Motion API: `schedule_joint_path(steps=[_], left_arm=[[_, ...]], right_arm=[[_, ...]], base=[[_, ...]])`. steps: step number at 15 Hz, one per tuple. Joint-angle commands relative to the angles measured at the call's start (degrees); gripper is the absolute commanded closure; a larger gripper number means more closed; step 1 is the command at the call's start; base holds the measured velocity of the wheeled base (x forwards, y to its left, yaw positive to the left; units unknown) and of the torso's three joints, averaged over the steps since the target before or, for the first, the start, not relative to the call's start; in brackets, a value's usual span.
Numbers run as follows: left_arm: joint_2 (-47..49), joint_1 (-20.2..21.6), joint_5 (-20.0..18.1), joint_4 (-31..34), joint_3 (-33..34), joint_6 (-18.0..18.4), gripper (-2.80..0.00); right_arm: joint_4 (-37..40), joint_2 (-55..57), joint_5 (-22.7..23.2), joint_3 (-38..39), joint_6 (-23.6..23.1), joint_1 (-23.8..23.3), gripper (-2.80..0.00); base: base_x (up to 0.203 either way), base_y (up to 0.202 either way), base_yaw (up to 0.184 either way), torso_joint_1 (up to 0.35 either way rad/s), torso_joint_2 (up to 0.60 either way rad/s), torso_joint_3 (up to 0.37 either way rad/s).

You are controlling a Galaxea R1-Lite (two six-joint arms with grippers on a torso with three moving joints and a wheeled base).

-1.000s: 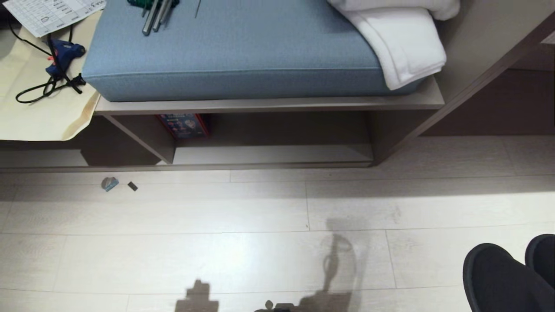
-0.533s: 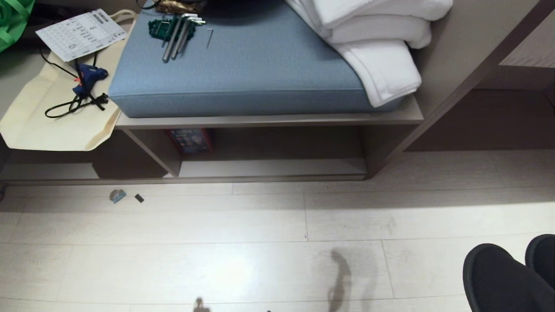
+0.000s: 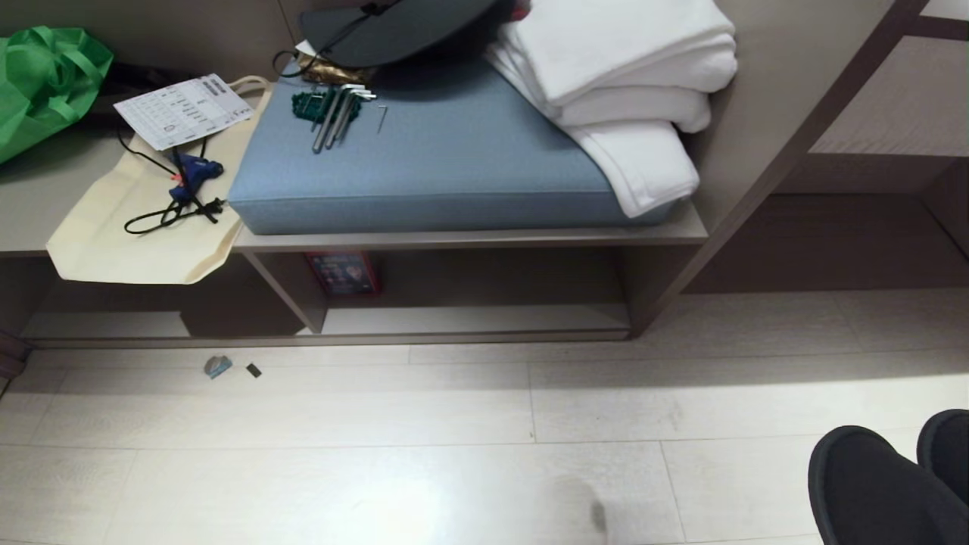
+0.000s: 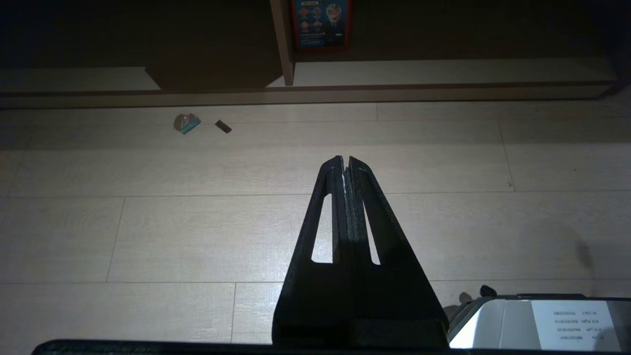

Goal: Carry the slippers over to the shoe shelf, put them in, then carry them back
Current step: Place the slippers on the floor

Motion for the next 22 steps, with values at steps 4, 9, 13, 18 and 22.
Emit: schedule_joint_path(steps=[4, 9, 13, 18, 22], left_arm=[[0.0, 0.0, 0.0, 0.0, 0.0, 0.0, 0.0], [0.0, 0.0, 0.0, 0.0, 0.0, 0.0, 0.0], [0.0, 0.0, 0.0, 0.0, 0.0, 0.0, 0.0], [0.0, 0.0, 0.0, 0.0, 0.0, 0.0, 0.0], [0.0, 0.0, 0.0, 0.0, 0.0, 0.0, 0.0]], right_arm=[[0.0, 0.1, 0.0, 0.0, 0.0, 0.0, 0.0], [0.0, 0.1, 0.0, 0.0, -0.1, 0.0, 0.0], [0.0, 0.1, 0.0, 0.0, -0.1, 0.0, 0.0], [0.0, 0.1, 0.0, 0.0, -0.6, 0.0, 0.0], [0.0, 0.1, 0.0, 0.0, -0.6, 0.0, 0.0]], base=[[0.0, 0.0, 0.0, 0.002, 0.0, 0.198], [0.0, 0.0, 0.0, 0.002, 0.0, 0.203], [0.0, 0.0, 0.0, 0.001, 0.0, 0.202], [0.0, 0.0, 0.0, 0.0, 0.0, 0.202], [0.0, 0.0, 0.0, 0.002, 0.0, 0.202]])
